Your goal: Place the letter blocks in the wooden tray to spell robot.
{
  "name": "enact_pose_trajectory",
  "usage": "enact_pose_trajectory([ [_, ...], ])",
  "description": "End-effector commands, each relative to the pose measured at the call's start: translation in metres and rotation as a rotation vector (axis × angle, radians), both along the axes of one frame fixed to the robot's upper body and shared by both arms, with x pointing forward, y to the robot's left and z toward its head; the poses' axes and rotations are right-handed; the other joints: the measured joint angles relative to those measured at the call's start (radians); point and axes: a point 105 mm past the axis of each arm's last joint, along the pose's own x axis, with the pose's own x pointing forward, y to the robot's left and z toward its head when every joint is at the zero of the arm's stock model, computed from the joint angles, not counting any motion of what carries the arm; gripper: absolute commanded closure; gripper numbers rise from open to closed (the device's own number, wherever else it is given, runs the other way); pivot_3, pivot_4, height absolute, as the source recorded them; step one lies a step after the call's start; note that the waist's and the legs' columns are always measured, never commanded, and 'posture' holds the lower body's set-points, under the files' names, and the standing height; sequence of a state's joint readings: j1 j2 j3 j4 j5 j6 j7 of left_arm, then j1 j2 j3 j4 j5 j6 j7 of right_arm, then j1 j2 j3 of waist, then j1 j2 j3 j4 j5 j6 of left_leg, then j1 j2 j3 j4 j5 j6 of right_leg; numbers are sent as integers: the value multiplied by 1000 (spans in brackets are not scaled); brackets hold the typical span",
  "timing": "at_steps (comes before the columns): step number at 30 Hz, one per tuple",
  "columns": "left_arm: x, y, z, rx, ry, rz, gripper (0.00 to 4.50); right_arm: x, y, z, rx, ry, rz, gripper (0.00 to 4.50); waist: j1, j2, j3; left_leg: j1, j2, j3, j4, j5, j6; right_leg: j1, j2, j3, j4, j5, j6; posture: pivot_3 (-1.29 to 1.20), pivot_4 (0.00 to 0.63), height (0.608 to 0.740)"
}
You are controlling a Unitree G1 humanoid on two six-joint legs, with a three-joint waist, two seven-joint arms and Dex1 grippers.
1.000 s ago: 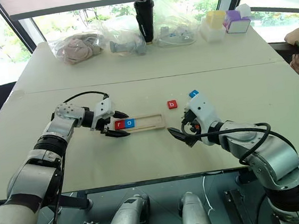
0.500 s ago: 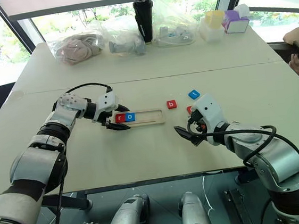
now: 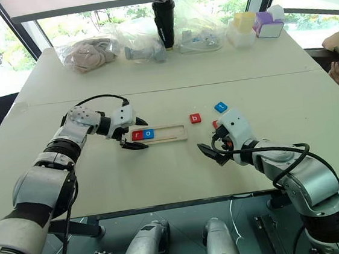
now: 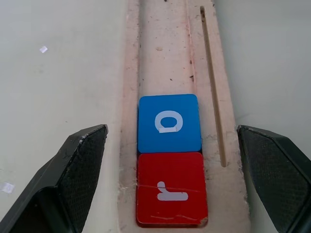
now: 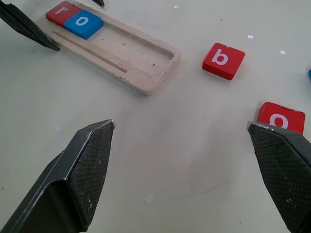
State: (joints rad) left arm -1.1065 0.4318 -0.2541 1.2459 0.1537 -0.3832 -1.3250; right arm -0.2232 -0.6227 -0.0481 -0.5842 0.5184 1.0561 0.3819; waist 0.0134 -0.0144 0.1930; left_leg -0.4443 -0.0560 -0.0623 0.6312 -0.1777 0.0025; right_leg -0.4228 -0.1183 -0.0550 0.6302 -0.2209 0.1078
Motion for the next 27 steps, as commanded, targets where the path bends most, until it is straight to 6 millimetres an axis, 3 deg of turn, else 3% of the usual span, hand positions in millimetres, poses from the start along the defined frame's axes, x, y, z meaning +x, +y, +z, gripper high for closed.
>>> enact_pose_trajectory([
  [1,11,11,47,-40,-116,12,40,13,3,13,70,-52,-10,0,-3,0,0,0,0,0,0,0,0,0,0,0,0,0,0,0,150,740],
  [6,3,25,74,-163,-89,3,40,47,3,2,110,3,-107,0,-4,0,0,0,1,0,-1,0,0,-1,1,0,0,2,-2,0,150,740],
  [10,-31,42,73,-265,11,-13,40,80,19,9,101,-8,-159,0,-29,2,1,0,0,1,-3,0,0,-2,1,2,0,2,-3,0,150,740],
  [15,-77,49,77,-348,5,122,40,108,27,11,114,13,-243,0,-45,2,1,0,0,1,-7,0,0,-5,2,6,2,2,-3,0,150,740],
  [19,-95,53,85,-395,-41,266,40,117,33,7,209,111,-311,0,-33,2,1,2,1,0,-8,0,-1,-5,4,6,1,2,-4,0,150,740],
  [27,-107,56,97,-454,-87,425,40,115,52,-2,151,158,-307,0,-31,2,1,3,0,1,-7,1,-2,-5,4,8,1,3,-4,0,150,740],
])
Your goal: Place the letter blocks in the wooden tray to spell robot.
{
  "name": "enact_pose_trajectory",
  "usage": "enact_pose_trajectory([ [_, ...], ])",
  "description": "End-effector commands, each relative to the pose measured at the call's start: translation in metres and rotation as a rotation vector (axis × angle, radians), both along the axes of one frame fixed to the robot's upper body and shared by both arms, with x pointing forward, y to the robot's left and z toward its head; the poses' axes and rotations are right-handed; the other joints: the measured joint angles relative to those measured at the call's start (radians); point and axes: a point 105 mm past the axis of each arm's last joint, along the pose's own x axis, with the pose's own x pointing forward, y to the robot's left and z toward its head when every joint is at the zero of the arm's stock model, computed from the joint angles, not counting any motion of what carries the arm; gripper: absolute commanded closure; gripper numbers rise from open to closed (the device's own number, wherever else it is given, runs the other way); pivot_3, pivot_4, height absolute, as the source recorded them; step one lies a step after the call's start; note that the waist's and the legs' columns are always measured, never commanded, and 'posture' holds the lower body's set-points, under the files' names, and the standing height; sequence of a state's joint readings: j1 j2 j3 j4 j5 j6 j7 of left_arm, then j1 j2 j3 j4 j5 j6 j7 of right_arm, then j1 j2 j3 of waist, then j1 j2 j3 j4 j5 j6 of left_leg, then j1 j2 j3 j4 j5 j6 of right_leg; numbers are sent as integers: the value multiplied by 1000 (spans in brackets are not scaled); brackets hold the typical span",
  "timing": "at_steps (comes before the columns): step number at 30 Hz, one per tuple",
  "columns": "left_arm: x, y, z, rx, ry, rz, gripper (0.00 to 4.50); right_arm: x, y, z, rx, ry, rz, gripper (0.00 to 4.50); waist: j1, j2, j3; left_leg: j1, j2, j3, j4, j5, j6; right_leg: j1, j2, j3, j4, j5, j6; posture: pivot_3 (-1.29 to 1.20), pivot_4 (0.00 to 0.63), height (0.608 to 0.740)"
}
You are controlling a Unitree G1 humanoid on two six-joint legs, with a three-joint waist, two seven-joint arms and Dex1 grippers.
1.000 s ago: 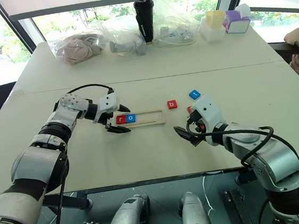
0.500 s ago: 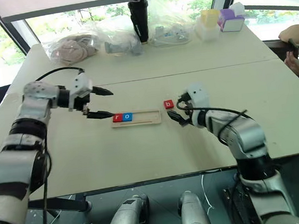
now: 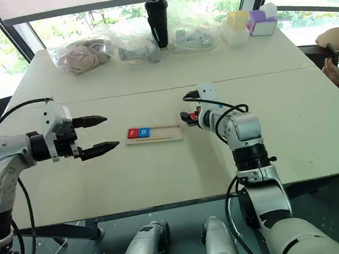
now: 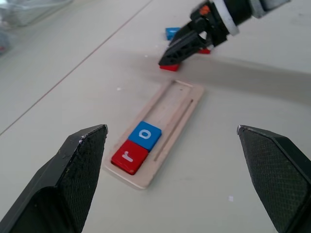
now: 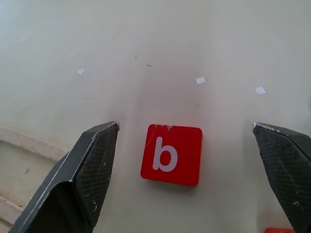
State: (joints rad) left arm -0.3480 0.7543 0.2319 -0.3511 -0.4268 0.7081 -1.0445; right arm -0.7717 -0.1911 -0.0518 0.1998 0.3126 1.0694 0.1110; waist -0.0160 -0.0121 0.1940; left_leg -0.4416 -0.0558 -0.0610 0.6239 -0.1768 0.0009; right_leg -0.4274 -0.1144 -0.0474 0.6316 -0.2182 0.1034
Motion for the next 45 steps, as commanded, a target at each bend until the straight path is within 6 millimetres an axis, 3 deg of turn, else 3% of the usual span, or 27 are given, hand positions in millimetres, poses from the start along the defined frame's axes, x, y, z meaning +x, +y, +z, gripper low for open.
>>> enact_pose_trajectory([
  [1,-8,0,8,1,-28,27,40,2,11,7,-28,-21,14,0,-4,0,0,0,0,0,-1,0,0,0,0,0,0,0,0,0,150,740],
  [5,-11,1,3,13,-10,41,40,-2,23,-3,-50,17,43,0,-4,0,0,1,1,1,-2,0,0,0,1,1,0,0,0,0,150,740],
  [6,-10,1,3,9,-10,45,13,-3,26,-6,-53,25,47,259,-4,0,0,2,1,1,-2,0,0,0,1,1,0,0,0,0,150,740],
  [8,-9,2,2,6,-11,51,0,-4,27,-11,-64,34,40,874,-4,0,0,2,1,1,-2,0,0,0,2,1,0,0,0,0,150,740],
  [13,-7,0,-1,0,-14,55,0,-2,22,-10,-78,33,8,3298,-5,0,-1,3,1,1,-3,0,0,0,2,2,0,-2,-4,0,150,740],
  [19,-6,-8,-4,-11,-13,15,0,-2,1,15,-211,-112,33,3320,4,0,0,3,1,2,-3,0,0,0,2,3,0,-2,-4,0,150,740],
  [24,-16,-24,-13,1,17,-63,0,-35,-20,31,-186,-115,46,3320,4,0,0,0,0,2,-3,0,0,-1,1,3,-2,-2,-4,0,150,740],
  [27,-21,-31,-15,-2,34,-95,0,-67,-28,25,-76,9,-4,3320,2,0,0,0,1,2,-3,0,0,-2,1,4,-2,-2,-4,0,150,740],
  [31,-27,-35,-20,11,73,-131,0,-89,-31,11,14,27,-88,3320,3,1,-1,1,2,1,-5,0,0,-2,2,3,-1,-2,-5,0,150,740],
  [39,-21,-40,-25,33,74,-150,0,-107,-14,-15,65,102,-216,3320,2,1,-1,1,2,2,-8,0,-1,-4,1,4,-3,-2,-6,0,150,740],
  [45,-21,-37,-26,39,82,-144,0,-108,-8,-16,60,110,-216,3320,3,1,-1,1,1,3,-9,0,-1,-5,1,5,-4,-2,-6,0,150,740],
])
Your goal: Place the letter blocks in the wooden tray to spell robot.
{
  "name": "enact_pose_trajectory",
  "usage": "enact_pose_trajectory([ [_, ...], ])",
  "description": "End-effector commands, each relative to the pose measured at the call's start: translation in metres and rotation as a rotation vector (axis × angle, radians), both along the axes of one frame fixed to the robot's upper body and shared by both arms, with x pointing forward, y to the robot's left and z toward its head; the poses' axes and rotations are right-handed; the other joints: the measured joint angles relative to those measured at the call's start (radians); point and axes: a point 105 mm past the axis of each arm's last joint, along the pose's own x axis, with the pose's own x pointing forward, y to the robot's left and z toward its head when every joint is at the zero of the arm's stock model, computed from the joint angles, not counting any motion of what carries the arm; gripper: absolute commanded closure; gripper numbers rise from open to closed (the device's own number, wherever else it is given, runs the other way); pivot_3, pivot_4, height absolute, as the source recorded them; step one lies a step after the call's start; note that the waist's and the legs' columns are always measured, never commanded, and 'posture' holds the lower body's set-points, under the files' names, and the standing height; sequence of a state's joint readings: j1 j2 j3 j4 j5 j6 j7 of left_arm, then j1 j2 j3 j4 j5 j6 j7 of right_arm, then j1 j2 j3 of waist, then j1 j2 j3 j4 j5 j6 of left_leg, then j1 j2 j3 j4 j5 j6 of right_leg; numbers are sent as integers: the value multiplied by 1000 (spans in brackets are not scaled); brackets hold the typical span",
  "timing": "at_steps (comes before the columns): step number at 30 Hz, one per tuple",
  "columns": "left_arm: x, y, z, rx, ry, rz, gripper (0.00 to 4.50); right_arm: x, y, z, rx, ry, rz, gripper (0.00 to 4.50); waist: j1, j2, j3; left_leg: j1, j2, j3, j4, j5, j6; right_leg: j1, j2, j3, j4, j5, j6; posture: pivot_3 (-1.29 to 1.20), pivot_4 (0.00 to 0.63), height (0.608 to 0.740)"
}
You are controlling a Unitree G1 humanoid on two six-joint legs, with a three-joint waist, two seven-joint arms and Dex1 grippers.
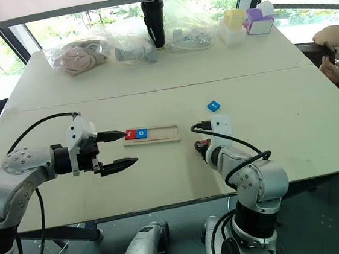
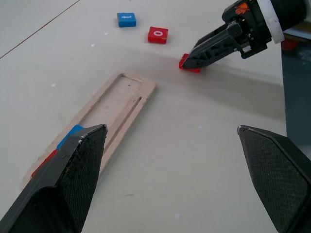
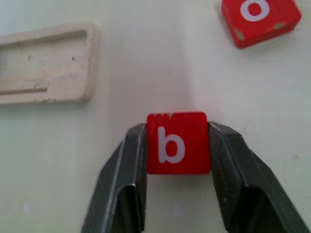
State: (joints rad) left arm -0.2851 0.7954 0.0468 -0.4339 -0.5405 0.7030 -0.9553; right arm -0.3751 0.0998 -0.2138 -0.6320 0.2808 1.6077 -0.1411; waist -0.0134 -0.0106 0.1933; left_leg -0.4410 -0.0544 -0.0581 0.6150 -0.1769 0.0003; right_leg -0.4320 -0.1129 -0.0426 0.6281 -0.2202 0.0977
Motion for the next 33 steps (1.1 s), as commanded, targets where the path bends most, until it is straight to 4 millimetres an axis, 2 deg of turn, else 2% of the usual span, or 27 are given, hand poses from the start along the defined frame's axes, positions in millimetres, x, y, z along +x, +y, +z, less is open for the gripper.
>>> enact_pose_trajectory([
  [1,-1,0,6,11,-36,-10,0,-1,1,3,-4,-12,-4,3320,1,0,0,0,0,0,0,0,0,0,0,0,0,0,0,0,150,740],
  [6,-2,1,5,13,-32,-2,0,-1,2,6,-6,-26,10,889,0,0,0,0,0,0,0,0,0,0,0,0,0,0,0,0,150,740],
  [7,-2,2,5,14,-30,-1,0,0,1,11,-19,-47,32,643,0,0,0,0,0,0,0,0,0,0,0,0,0,0,0,0,150,740],
  [8,-3,3,4,15,-27,1,0,1,0,18,-40,-78,67,182,1,0,0,0,0,0,0,0,0,0,0,0,-1,0,0,0,150,740],
  [9,-3,4,4,18,-24,2,0,2,-1,26,-65,-112,115,81,2,0,0,0,0,0,0,0,0,0,0,0,-1,0,0,0,150,740],
  [13,-6,10,4,41,-8,-16,0,0,-16,64,-163,-235,338,81,0,2,1,-2,-1,1,0,0,0,1,-1,0,-6,1,-1,0,150,740],
  [15,-7,12,5,44,-3,-30,0,-5,-22,74,-163,-249,430,81,0,2,1,-2,0,0,-1,0,0,1,-1,-1,-7,0,-1,0,150,740],
  [17,-9,13,8,55,-2,-63,0,-8,-37,80,-197,-325,562,81,5,2,1,-2,0,0,-3,0,1,2,-1,-3,-10,0,0,0,150,740],
  [19,-12,14,11,72,2,-93,0,-20,-47,72,-202,-344,759,81,10,1,1,-2,0,0,-3,-1,2,4,-1,-4,-12,-1,2,0,150,740],
  [21,-13,14,12,84,3,-106,0,-26,-51,62,-182,-336,855,81,6,1,2,-2,0,2,-2,-3,4,7,-2,-5,-16,-2,4,0,150,740],
  [26,-14,17,19,107,-1,-116,0,-15,-57,32,-292,-340,1022,81,-3,1,2,-1,0,5,0,-3,5,6,-4,-3,-15,-2,5,0,150,740],
  [33,-13,22,19,127,-2,-101,0,-5,-51,19,-329,-375,1127,81,7,1,2,-1,0,5,1,-3,4,6,-5,-3,-14,-1,3,0,150,740],
])
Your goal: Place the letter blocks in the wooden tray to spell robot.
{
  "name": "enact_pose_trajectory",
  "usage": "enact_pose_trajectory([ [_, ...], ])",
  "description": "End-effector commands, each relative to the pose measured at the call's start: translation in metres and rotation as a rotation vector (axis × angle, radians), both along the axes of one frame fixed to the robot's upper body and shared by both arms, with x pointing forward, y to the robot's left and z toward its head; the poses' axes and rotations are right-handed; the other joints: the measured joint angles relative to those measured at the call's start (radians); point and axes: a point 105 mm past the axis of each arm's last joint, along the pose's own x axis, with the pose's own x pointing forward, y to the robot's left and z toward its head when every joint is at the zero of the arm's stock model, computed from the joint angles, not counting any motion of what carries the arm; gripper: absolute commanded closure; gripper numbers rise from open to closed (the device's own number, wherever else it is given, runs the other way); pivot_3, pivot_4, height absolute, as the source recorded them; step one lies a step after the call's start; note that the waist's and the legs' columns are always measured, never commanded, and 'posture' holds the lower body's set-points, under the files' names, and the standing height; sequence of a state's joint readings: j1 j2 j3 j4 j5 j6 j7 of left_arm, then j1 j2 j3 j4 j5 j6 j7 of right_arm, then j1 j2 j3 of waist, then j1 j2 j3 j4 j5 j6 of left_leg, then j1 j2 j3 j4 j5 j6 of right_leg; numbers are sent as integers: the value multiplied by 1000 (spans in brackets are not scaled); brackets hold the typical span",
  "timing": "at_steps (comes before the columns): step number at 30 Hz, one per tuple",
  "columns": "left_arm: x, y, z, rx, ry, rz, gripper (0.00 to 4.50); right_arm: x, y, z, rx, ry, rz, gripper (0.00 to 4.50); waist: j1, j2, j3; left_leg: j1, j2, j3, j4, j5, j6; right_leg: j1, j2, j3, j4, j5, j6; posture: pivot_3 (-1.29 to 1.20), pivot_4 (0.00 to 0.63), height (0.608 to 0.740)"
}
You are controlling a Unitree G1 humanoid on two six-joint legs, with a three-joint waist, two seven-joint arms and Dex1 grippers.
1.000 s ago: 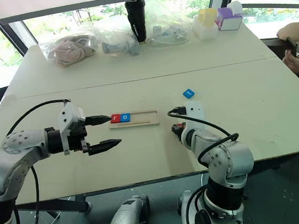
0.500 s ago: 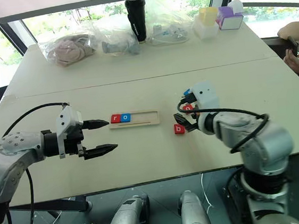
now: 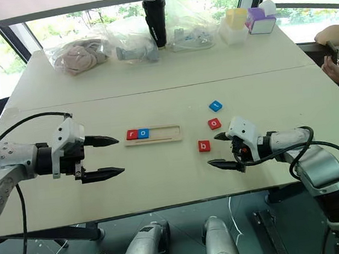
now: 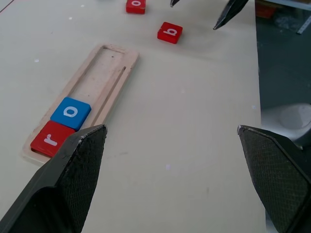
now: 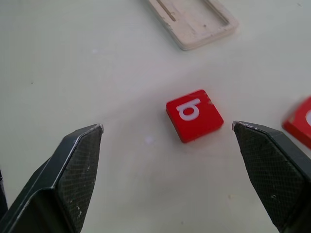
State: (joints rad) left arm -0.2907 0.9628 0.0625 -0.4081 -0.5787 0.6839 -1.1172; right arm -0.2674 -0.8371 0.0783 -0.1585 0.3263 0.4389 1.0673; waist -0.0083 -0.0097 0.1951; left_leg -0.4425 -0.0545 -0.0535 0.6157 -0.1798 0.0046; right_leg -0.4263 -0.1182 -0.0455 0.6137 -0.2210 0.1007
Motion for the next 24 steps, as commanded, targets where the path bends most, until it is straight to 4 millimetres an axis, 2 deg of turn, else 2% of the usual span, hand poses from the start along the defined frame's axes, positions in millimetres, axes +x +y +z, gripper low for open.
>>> enact_pose_trajectory([
  [1,-1,3,9,20,-46,1,0,5,3,1,-29,-60,57,81,3,0,0,0,0,0,0,0,0,0,0,0,0,1,-2,0,150,740],
  [12,-8,0,5,19,-38,38,0,28,-1,-13,-23,-13,98,81,-1,0,0,0,0,0,0,0,0,0,1,0,2,1,-2,0,150,740],
  [18,-9,1,3,20,-38,68,0,37,4,-18,-20,-11,116,81,-2,0,0,1,0,0,0,0,0,0,1,0,2,2,-1,0,150,740],
  [21,-10,7,3,32,-39,88,0,36,5,-19,-13,-4,126,904,-2,0,0,1,0,0,0,0,0,0,1,0,3,2,-1,0,150,740],
  [24,-10,10,4,37,-42,99,0,35,5,-19,-10,-2,138,2416,-2,0,0,1,0,0,0,1,0,0,2,0,4,2,-1,0,150,740],
])
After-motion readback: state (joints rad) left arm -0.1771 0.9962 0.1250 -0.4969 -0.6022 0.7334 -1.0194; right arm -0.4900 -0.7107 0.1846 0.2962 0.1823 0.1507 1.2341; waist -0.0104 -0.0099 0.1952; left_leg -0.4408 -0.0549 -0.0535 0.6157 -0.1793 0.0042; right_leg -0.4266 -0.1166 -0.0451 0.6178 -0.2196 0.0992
